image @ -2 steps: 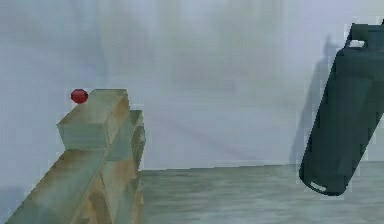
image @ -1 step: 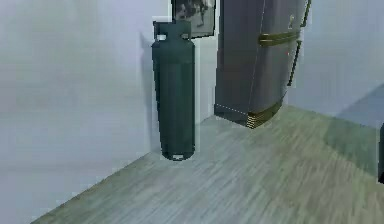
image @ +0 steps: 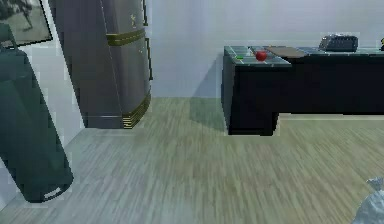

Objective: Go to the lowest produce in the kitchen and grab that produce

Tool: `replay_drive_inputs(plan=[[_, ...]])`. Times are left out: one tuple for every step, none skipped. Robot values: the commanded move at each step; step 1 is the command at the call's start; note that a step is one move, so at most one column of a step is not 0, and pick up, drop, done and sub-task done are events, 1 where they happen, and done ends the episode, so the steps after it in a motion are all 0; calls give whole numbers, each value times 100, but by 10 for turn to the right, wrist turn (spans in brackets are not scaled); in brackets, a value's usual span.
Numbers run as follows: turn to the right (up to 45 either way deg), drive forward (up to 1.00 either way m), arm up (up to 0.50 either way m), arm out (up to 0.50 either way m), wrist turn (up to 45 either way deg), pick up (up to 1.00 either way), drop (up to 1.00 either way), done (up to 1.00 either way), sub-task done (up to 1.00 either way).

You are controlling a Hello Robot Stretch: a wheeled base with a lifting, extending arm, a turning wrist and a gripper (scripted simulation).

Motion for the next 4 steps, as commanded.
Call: replay_drive_inputs(plan=[[0,25,0,0,0,0,0,0,0],[-450,0,0,0,0,0,0,0,0],[-390,0,0,0,0,0,0,0,0],[0,35,0,0,0,0,0,0,0]])
